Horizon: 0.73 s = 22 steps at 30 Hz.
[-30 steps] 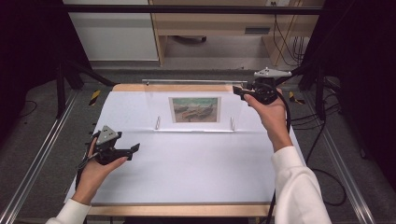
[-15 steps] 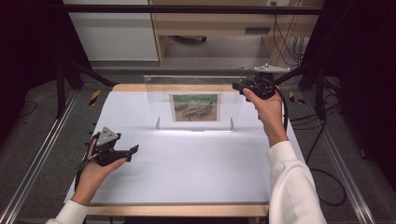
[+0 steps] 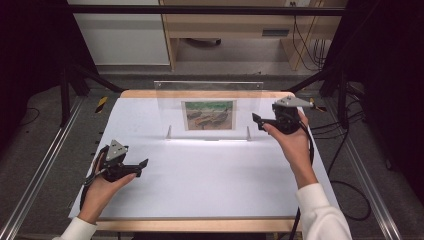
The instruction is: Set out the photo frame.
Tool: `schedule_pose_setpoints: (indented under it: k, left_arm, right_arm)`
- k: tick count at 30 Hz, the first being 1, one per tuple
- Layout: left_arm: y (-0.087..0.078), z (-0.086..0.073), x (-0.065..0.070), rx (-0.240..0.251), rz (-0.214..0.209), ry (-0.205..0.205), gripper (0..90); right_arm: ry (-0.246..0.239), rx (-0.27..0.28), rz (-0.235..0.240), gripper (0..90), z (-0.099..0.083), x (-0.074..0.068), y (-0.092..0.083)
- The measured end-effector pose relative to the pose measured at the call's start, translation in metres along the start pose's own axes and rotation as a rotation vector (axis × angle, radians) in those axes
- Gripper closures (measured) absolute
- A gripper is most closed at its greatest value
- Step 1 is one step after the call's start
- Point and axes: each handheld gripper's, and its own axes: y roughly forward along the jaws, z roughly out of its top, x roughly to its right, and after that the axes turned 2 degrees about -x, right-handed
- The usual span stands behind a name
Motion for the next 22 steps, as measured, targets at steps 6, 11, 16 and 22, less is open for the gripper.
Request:
schedule_pose_setpoints:
  k: [6,11,16,22]
  left_arm:
    - [-0.004,-0.007,0.003,-0.01,0.008,-0.009,9.6]
    - [-0.008,-0.016,0.003,-0.026,0.012,-0.022,8.1]
    - [-0.01,-0.023,0.002,-0.048,0.028,-0.009,6.0]
    - [-0.011,-0.027,-0.007,-0.053,0.059,-0.027,5.8]
  right_arm:
    - [0.003,-0.035,-0.009,13.5,-0.05,-0.012,-0.015]
    - [-0.006,-0.092,-0.019,11.9,-0.083,-0.018,-0.022]
    - [0.01,-0.206,-0.065,9.3,-0.105,-0.024,-0.028]
    - [0.033,-0.232,-0.087,8.0,-0.124,-0.025,-0.038]
